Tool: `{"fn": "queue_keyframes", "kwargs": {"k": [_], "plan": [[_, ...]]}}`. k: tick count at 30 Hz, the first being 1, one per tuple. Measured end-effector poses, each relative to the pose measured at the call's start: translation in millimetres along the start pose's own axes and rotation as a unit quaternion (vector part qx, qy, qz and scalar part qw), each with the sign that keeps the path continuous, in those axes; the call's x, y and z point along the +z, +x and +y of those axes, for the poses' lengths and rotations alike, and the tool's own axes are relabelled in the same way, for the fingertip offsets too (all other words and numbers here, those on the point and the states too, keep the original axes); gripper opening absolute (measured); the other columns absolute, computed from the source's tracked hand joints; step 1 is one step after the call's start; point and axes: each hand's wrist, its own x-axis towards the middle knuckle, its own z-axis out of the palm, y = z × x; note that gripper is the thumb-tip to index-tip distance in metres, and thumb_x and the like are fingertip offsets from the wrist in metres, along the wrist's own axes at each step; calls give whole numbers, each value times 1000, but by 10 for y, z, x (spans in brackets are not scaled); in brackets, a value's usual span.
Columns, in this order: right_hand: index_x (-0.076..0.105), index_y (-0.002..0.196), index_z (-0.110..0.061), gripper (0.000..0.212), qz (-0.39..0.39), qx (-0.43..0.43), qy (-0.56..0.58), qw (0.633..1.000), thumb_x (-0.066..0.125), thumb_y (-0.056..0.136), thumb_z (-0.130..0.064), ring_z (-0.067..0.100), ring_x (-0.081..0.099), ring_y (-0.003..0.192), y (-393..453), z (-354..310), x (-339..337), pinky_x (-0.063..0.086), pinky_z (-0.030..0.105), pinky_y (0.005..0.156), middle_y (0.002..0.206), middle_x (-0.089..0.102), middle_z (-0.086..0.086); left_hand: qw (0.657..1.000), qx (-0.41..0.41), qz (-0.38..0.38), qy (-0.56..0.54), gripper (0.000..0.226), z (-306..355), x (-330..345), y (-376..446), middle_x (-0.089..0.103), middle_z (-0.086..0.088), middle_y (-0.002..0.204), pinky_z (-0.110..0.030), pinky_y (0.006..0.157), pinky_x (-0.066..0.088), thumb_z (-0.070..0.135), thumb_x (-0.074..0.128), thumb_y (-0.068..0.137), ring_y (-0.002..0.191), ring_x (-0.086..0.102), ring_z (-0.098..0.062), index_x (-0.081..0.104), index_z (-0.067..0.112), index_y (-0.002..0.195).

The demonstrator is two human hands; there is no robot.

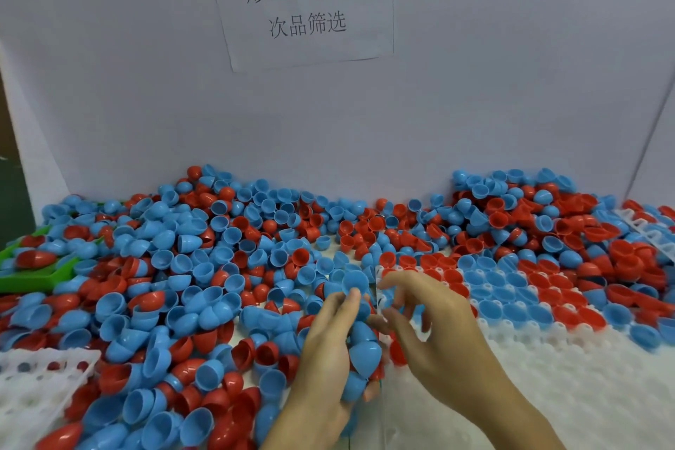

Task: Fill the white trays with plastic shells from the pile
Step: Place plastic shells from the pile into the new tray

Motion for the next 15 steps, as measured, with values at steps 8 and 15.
{"fn": "queue_keyframes", "kwargs": {"k": [8, 15], "plan": [[71, 108, -25, 26, 8, 12, 11, 1000, 71, 89, -7, 1, 59, 87, -66, -35, 68, 41, 5, 67, 91, 60, -23, 991, 64, -3, 116, 33, -16, -12, 1, 65, -11, 71, -23, 32, 38, 44, 75, 71, 45, 55, -16, 73, 22, 96], [78, 89, -24, 10, 48, 45, -63, 996, 76, 86, -15, 3, 56, 63, -77, 56, 41, 48, 20, 61, 70, 61, -18, 984, 82, 11, 155, 12, -15, -34, 14, 70, -7, 74, -17, 38, 40, 21, 65, 95, 51, 59, -11, 72, 15, 103]]}}
